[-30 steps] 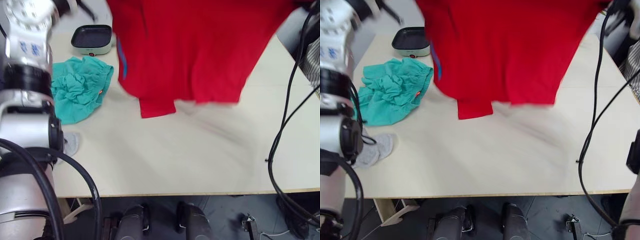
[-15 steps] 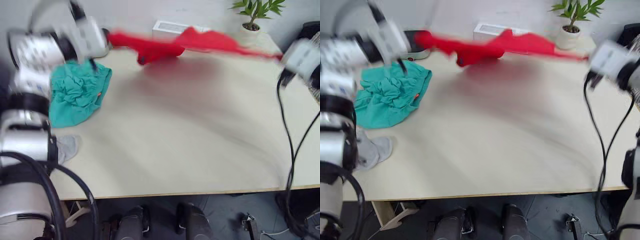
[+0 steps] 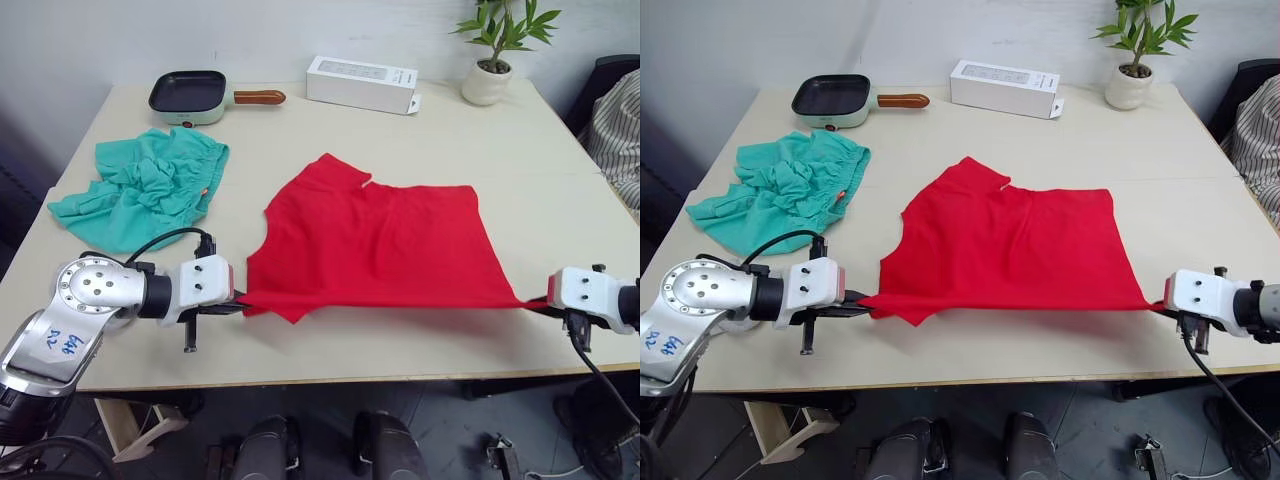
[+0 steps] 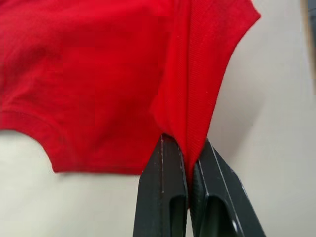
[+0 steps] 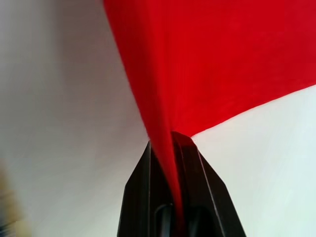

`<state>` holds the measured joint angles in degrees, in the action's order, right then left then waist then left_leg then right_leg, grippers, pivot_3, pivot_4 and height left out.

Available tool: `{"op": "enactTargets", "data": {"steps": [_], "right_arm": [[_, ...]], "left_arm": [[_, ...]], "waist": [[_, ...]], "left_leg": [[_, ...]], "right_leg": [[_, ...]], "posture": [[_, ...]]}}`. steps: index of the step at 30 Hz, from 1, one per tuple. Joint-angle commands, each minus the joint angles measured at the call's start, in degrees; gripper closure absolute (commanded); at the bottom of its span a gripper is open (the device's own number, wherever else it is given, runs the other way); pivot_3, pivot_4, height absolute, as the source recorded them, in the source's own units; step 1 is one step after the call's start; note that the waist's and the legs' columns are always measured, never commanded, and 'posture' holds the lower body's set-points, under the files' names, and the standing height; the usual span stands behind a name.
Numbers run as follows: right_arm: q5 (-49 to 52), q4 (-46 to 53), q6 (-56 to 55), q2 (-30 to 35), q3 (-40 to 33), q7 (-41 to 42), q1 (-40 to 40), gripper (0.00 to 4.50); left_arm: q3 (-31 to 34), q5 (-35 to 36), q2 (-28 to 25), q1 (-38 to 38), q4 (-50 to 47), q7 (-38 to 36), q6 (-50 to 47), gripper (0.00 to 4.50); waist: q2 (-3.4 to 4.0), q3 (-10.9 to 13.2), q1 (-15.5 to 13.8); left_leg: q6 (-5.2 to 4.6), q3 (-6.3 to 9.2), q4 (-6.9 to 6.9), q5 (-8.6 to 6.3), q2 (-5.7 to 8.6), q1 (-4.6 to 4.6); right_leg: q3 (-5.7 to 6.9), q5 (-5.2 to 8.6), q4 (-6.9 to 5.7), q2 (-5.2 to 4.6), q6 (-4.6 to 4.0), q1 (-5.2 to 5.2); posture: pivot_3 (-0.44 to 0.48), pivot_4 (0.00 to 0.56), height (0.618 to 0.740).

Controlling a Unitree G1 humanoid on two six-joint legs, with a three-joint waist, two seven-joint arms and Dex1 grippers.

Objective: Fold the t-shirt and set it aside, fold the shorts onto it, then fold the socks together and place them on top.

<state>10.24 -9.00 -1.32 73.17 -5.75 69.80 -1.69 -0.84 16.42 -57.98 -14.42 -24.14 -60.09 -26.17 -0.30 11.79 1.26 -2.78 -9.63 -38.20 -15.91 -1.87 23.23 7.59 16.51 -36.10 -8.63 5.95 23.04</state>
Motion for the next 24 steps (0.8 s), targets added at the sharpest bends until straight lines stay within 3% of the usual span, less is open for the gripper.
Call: {"op": "enactTargets", "data": {"steps": [1,9,17,24], "right_arm": [[1.8,4.6,6.2,1.8,-3.7,2.5,4.4,4.44],[-0.4,-0.5,1.6,-4.7,0.1,1.6,1.3,4.44],[2.2,-6.6,7.3,-6.8,3.4,9.8,-5.7,4.44],[2.7,-7.1,15.7,-9.2,6.2,12.2,-10.8,4.44]], "left_arm": [[2.6,1.4,-2.2,0.1,-1.8,-1.1,-2.4,4.50],[-3.2,1.3,-1.0,-5.8,6.0,-6.3,-2.0,4.50],[-12.9,-3.3,2.5,-19.0,23.3,-17.3,3.9,4.50],[-16.6,-6.5,7.9,-25.2,33.6,-20.8,6.2,4.50]], "waist": [[0.01,0.0,0.0],[-0.07,-0.1,0.2],[-0.29,-0.2,0.3],[-0.31,-0.2,0.3]], "left_leg": [[-0.09,0.00,0.01,0.05,-0.03,0.00],[-0.08,-0.19,0.08,0.05,-0.02,-0.01],[-0.13,-0.29,0.03,0.07,-0.02,0.00],[-0.18,-0.37,-0.11,0.06,0.00,0.05]], "right_leg": [[0.01,0.02,0.01,0.02,-0.03,0.00],[0.02,0.05,0.04,0.29,-0.08,0.11],[0.06,0.04,-0.04,0.28,-0.08,0.19],[0.16,0.06,-0.24,0.27,-0.10,0.31]], "posture": [[0.000,0.150,0.740],[0.000,0.150,0.740],[0.000,0.150,0.740],[0.000,0.150,0.740]]}}
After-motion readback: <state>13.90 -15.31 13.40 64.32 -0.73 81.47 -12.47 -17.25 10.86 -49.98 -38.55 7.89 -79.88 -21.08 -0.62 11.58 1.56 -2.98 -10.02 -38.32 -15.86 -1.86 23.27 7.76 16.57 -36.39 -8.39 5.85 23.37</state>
